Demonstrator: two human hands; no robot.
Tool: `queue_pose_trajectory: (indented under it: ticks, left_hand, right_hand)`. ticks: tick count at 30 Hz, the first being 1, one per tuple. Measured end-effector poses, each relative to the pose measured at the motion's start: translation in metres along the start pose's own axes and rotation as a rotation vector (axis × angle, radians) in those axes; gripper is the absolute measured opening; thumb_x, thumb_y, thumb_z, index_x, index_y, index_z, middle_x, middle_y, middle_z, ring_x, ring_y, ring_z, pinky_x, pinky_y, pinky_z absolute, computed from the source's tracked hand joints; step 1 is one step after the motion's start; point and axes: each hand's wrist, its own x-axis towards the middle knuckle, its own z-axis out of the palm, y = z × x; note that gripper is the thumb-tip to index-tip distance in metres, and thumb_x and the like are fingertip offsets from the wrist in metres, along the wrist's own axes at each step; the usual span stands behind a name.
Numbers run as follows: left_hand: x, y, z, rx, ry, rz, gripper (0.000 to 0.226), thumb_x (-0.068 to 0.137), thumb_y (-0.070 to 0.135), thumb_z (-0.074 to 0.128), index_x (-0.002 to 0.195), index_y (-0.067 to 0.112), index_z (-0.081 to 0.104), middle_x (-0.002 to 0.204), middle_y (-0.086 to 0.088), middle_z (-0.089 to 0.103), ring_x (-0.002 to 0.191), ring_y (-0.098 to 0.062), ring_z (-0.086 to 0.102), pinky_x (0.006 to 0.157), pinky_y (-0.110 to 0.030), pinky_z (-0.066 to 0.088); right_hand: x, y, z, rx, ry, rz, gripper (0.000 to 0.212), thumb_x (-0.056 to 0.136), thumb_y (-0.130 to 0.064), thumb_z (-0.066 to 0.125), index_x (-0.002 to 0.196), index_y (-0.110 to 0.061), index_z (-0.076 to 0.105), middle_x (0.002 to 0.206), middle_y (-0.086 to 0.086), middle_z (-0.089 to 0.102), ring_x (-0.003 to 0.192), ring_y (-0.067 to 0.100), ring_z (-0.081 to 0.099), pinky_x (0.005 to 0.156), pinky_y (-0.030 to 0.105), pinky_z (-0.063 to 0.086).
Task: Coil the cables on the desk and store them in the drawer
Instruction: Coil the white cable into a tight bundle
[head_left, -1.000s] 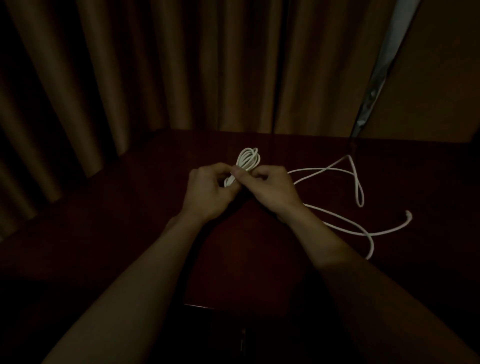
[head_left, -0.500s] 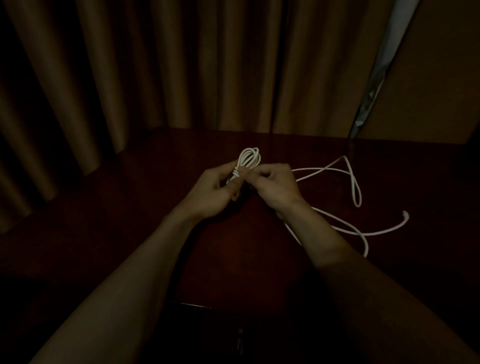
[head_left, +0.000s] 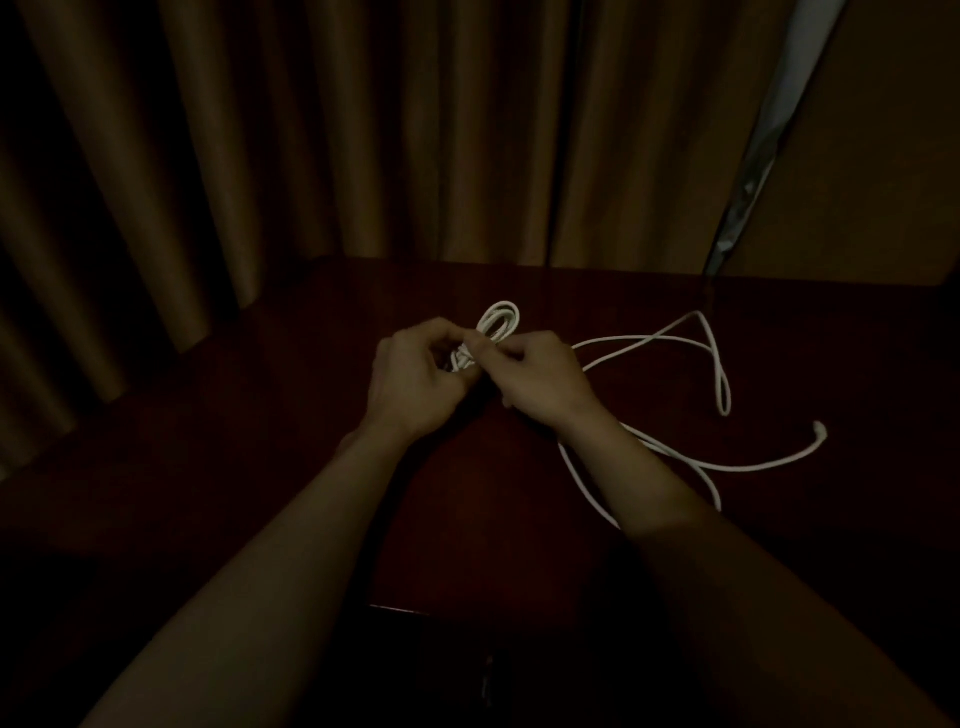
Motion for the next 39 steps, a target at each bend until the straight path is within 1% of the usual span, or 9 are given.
queue_pose_trajectory:
  ticks: [4, 7, 9, 13, 21, 26, 30, 35, 39]
  left_hand:
    - [-0.001, 0.002, 0.001, -0.073, -0.023, -0.026, 0.028, 0.078, 0.030, 0.085, 0.094, 0.023, 0.063, 0.083, 0.009, 0.071, 0.072, -0.008, 0.070, 0.064, -0.036, 0.058]
    - [0.001, 0.001, 0.002, -0.133, -0.151, -0.057, 0.031, 0.081, 0.042, 0.073, 0.104, 0.029, 0.056, 0.092, 0.006, 0.071, 0.079, -0.013, 0.072, 0.067, -0.043, 0.060]
    - [0.002, 0.002, 0.002, -0.152, -0.253, -0.070, 0.022, 0.092, 0.038, 0.068, 0.110, 0.031, 0.057, 0.100, 0.009, 0.069, 0.086, -0.007, 0.070, 0.073, -0.035, 0.056]
    - [0.000, 0.007, 0.001, -0.250, -0.368, -0.029, 0.012, 0.105, 0.018, 0.056, 0.110, 0.025, 0.065, 0.092, 0.015, 0.071, 0.084, 0.002, 0.068, 0.074, -0.017, 0.051]
    - [0.000, 0.001, 0.003, -0.135, -0.246, 0.074, 0.010, 0.103, 0.015, 0.061, 0.097, 0.017, 0.068, 0.073, 0.003, 0.066, 0.062, -0.004, 0.058, 0.058, -0.021, 0.045]
    - [0.000, 0.001, 0.000, -0.045, -0.144, 0.058, 0.018, 0.095, 0.012, 0.067, 0.104, 0.025, 0.075, 0.072, 0.005, 0.070, 0.063, -0.012, 0.065, 0.053, -0.016, 0.045]
    - [0.000, 0.002, 0.002, -0.023, -0.114, 0.035, 0.012, 0.094, 0.015, 0.071, 0.101, 0.021, 0.078, 0.067, 0.005, 0.069, 0.057, -0.009, 0.062, 0.051, -0.015, 0.043]
    - [0.001, 0.001, 0.000, -0.075, -0.156, -0.066, 0.010, 0.093, 0.027, 0.075, 0.097, 0.021, 0.068, 0.082, 0.007, 0.071, 0.069, -0.004, 0.066, 0.061, -0.023, 0.051]
    - [0.001, 0.009, -0.003, -0.273, -0.318, -0.129, 0.020, 0.102, 0.026, 0.062, 0.121, 0.020, 0.065, 0.106, 0.008, 0.072, 0.094, -0.003, 0.070, 0.080, -0.023, 0.052]
  right_hand:
    - [0.001, 0.001, 0.001, 0.084, 0.046, 0.013, 0.056, 0.094, -0.055, 0.067, 0.065, -0.007, 0.068, 0.052, -0.003, 0.055, 0.050, 0.008, 0.052, 0.054, 0.030, 0.039]
    - [0.002, 0.001, -0.001, 0.185, 0.010, -0.014, 0.047, 0.096, -0.046, 0.069, 0.074, -0.005, 0.072, 0.063, 0.005, 0.065, 0.059, 0.018, 0.062, 0.061, 0.040, 0.048]
    - [0.002, 0.001, -0.003, 0.220, -0.035, -0.053, 0.038, 0.098, -0.041, 0.068, 0.085, -0.006, 0.076, 0.077, 0.015, 0.072, 0.073, 0.030, 0.070, 0.069, 0.049, 0.055]
    - [0.001, 0.000, -0.007, 0.207, -0.068, -0.055, 0.027, 0.102, -0.032, 0.064, 0.090, -0.009, 0.074, 0.064, 0.000, 0.063, 0.059, 0.007, 0.059, 0.063, 0.033, 0.048]
    - [0.004, 0.004, -0.009, 0.184, -0.053, 0.010, 0.029, 0.099, -0.039, 0.067, 0.095, -0.011, 0.072, 0.066, 0.004, 0.068, 0.058, 0.009, 0.063, 0.064, 0.033, 0.051]
    - [0.001, 0.005, -0.005, 0.138, -0.001, -0.039, 0.061, 0.088, -0.055, 0.074, 0.085, 0.005, 0.068, 0.068, 0.020, 0.063, 0.054, 0.014, 0.052, 0.055, 0.032, 0.040]
    - [0.002, 0.009, -0.001, 0.148, 0.058, -0.044, 0.047, 0.087, -0.045, 0.079, 0.075, -0.001, 0.070, 0.061, 0.010, 0.064, 0.051, 0.009, 0.055, 0.054, 0.029, 0.043]
    - [0.001, 0.007, -0.004, 0.232, 0.002, -0.035, 0.037, 0.093, -0.033, 0.076, 0.079, 0.001, 0.073, 0.053, -0.005, 0.057, 0.049, 0.006, 0.052, 0.053, 0.023, 0.042]
    - [0.003, 0.012, -0.013, 0.383, -0.007, -0.012, 0.024, 0.095, -0.019, 0.074, 0.094, 0.005, 0.075, 0.071, 0.007, 0.066, 0.055, 0.003, 0.057, 0.057, 0.019, 0.046]
